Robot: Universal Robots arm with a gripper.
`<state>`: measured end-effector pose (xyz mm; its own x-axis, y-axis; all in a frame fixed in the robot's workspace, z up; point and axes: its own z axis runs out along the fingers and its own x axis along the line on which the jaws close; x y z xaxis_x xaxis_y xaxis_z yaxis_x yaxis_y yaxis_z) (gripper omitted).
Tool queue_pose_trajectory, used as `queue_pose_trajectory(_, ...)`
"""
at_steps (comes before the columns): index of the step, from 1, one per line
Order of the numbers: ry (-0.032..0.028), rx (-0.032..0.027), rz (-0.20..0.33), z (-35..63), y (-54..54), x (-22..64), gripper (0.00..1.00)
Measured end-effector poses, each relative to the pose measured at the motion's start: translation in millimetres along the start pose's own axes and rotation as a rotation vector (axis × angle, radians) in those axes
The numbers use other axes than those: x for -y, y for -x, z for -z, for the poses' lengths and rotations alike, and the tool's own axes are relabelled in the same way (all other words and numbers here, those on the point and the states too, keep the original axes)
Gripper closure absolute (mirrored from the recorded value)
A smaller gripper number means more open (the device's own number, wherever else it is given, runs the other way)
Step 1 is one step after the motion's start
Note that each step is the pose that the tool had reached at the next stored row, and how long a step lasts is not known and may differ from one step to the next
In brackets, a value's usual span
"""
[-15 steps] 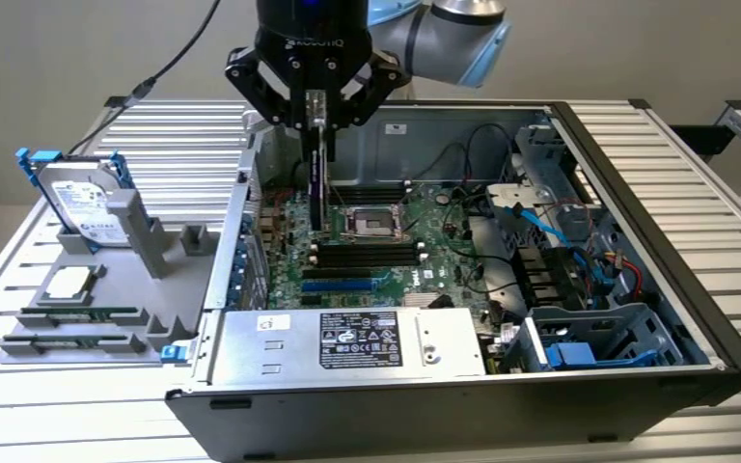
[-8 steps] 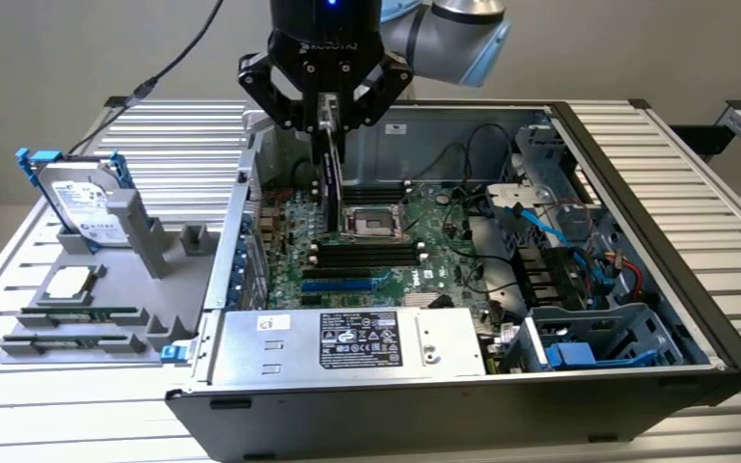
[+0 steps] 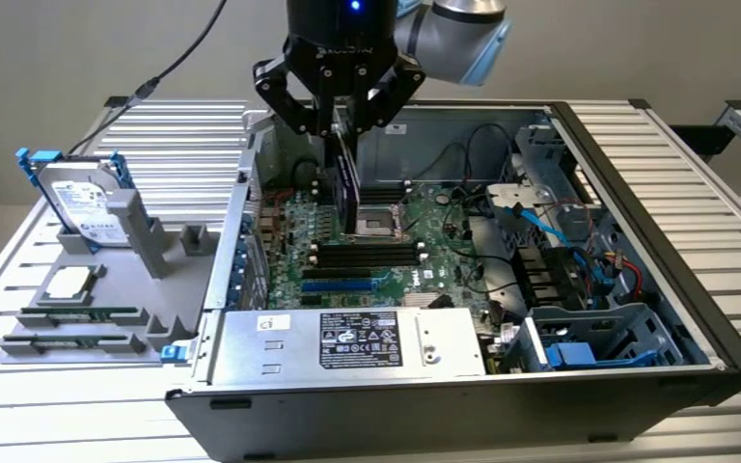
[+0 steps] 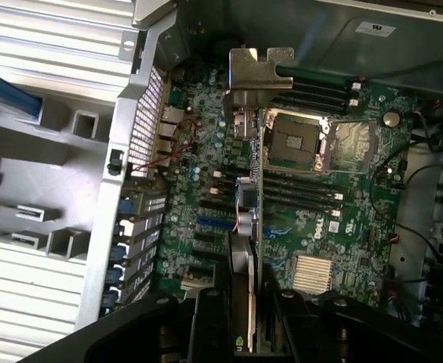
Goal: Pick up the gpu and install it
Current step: 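Pick up the gpu and move the gpu toward the slot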
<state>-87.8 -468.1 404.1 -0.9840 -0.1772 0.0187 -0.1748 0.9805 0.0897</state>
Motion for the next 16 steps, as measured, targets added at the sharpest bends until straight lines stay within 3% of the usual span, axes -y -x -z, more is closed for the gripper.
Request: queue_pose_trajectory(16, -0.0036, -0.0168, 0.185, -5.0, 16.3, 3.4, 0.73)
